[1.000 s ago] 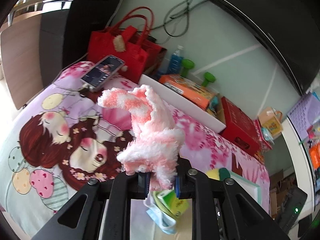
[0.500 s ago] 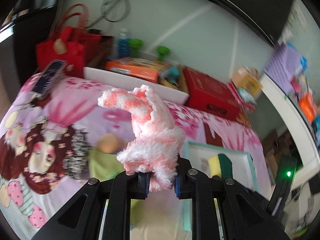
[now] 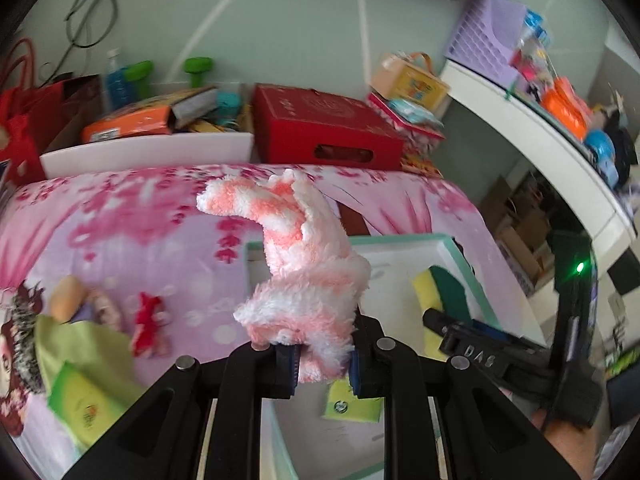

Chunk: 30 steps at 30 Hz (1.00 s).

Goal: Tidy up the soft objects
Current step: 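Carry towel and sponge into the white tray and open both grippers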

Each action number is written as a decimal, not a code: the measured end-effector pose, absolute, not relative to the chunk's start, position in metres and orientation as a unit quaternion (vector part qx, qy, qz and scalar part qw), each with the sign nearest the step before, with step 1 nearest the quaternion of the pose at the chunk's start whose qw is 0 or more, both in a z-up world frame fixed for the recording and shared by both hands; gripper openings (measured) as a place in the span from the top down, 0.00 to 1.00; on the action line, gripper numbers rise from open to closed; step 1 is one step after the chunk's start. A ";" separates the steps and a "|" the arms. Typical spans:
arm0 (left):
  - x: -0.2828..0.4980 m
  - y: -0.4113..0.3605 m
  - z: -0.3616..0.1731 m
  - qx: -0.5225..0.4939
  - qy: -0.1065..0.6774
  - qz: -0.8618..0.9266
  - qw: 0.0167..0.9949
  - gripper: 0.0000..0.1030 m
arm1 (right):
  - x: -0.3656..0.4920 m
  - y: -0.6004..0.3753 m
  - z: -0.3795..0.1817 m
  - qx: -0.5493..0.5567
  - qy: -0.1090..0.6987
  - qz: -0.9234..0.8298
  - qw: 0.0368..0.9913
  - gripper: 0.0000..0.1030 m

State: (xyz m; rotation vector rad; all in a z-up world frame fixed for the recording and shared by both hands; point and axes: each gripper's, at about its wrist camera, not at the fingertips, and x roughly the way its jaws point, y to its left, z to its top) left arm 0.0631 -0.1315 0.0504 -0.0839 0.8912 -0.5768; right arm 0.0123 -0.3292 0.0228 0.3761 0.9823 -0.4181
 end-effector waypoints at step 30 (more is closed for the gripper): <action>0.073 -0.154 0.019 -0.022 0.450 -0.260 0.854 0.22 | 0.001 -0.368 0.022 0.172 0.452 -0.282 0.829 0.00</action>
